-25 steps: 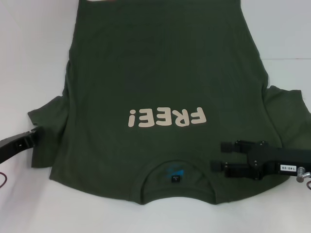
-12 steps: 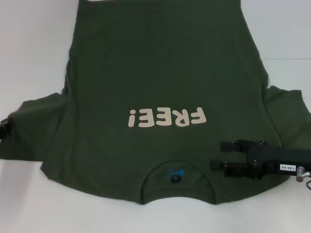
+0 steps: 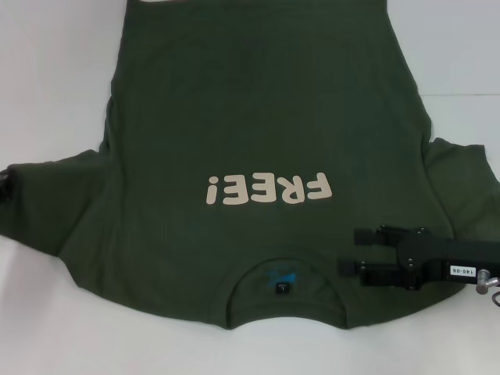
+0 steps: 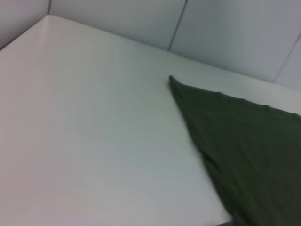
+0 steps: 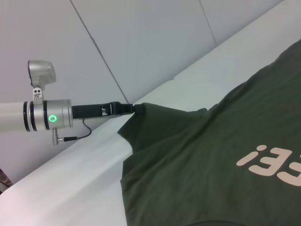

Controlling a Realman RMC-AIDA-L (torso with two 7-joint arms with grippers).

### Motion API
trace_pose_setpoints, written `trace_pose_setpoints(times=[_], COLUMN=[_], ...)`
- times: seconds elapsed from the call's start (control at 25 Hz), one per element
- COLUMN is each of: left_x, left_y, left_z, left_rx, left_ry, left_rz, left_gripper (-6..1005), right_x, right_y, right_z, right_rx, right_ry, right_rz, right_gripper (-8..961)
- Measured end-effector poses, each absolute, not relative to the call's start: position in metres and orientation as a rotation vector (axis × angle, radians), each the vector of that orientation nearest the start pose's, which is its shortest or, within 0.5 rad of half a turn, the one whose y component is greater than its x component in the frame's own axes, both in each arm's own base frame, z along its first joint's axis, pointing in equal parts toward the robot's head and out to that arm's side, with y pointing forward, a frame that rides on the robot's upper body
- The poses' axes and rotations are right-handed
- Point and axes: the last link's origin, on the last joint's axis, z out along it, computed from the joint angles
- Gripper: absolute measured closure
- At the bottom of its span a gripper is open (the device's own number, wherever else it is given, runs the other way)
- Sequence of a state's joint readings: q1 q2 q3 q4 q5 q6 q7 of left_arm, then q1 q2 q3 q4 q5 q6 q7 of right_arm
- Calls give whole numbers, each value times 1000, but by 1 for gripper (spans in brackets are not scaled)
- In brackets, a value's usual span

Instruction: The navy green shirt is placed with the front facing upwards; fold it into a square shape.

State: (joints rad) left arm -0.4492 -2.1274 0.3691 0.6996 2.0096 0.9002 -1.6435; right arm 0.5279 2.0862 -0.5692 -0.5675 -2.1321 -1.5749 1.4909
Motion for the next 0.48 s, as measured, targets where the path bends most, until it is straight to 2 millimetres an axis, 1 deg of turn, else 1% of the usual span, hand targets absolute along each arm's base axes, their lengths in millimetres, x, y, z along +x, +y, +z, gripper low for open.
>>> trace_pose_setpoints(times=[0.2,0.48], left_x=[-369,-366], left_y=[353,357], left_z=[57,71], left_rx=[-1791,-1787], left_ry=[-1182,-1124], left_rz=[-561,-549], left_gripper=[996,997], right_x=[281,283], right_y=[312,310], right_z=[-15,-15], right_rx=[-2707,-2704], right_ry=[951,958], right_rz=[716,715], right_gripper=[53,53])
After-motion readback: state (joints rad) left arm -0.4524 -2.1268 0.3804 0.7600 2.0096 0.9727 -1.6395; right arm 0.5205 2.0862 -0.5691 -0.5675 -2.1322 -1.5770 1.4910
